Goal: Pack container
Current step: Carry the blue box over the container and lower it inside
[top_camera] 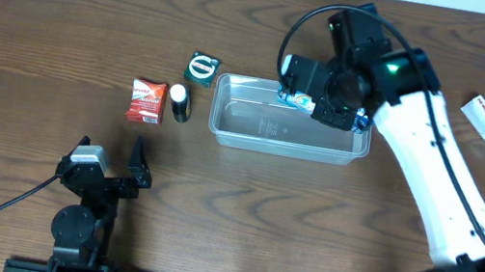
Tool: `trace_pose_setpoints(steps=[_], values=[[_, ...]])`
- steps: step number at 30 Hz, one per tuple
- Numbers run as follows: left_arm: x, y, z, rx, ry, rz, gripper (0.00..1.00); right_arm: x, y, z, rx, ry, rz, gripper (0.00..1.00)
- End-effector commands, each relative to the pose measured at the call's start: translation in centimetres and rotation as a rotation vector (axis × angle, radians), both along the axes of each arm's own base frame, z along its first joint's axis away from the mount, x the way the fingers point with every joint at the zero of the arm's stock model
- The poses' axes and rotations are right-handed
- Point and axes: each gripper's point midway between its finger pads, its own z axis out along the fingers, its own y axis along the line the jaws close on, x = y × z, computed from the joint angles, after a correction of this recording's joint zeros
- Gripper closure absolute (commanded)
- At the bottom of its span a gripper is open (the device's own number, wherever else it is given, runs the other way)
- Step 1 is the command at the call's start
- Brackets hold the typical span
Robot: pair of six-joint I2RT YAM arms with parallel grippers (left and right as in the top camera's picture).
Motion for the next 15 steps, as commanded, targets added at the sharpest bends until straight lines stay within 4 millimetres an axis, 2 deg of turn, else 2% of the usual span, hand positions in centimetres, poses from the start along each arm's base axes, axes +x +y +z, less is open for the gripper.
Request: trace_pose_setpoints(steps=[1, 9, 15], values=[[-0.1, 0.3, -1.8, 0.014, 0.053, 0.013, 0.02, 0.7, -0.2, -1.2, -0.063, 0.003, 0.06, 0.99], [-0.1, 0.3, -1.8, 0.014, 0.053, 0.013, 0.02, 0.3, 1.2, -3.8, -0.032, 0.085, 0.177, 0.99], [-0.1, 0.3, -1.8, 0.014, 0.053, 0.013, 0.02, 0.4, 1.3, -5.3, -0.033, 0.106, 0.211, 0.99]])
